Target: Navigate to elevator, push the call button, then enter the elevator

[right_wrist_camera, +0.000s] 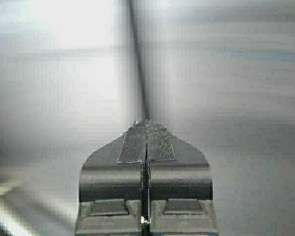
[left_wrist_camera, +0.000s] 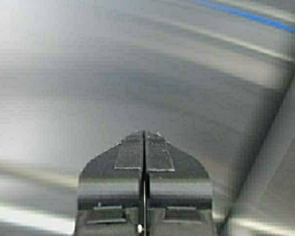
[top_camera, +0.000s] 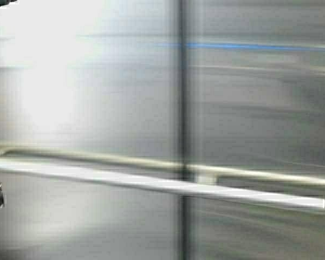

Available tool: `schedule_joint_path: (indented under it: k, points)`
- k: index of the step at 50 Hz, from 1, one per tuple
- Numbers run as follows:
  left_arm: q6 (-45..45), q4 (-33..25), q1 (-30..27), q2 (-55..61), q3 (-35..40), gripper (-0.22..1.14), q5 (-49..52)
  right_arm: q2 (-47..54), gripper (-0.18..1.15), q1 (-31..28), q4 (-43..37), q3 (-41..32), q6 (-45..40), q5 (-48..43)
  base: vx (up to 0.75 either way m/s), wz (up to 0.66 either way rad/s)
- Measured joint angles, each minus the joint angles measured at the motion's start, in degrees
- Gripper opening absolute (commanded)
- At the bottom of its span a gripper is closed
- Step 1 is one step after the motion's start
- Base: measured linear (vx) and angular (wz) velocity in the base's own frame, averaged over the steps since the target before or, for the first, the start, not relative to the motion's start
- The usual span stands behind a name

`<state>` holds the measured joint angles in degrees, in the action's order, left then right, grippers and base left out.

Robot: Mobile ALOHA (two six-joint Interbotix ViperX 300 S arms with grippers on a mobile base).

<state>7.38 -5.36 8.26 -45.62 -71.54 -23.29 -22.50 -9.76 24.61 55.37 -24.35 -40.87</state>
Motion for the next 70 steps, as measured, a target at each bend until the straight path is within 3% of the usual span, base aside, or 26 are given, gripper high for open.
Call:
schedule_joint_path:
  k: [31, 70]
  points:
    - [0.18, 0.0, -0.18, -1.23, -0.79, 0.03, 0.0, -0.09, 0.06, -0.18, 0.09, 0.35, -0.09, 0.0, 0.04, 0.55]
    - [-0.09, 0.0, -0.18, -2.46, -0.97, 0.03, -0.09, 3.08, 0.06, -0.18, 0.09, 0.26, 0.35, -0.09, 0.14, 0.22]
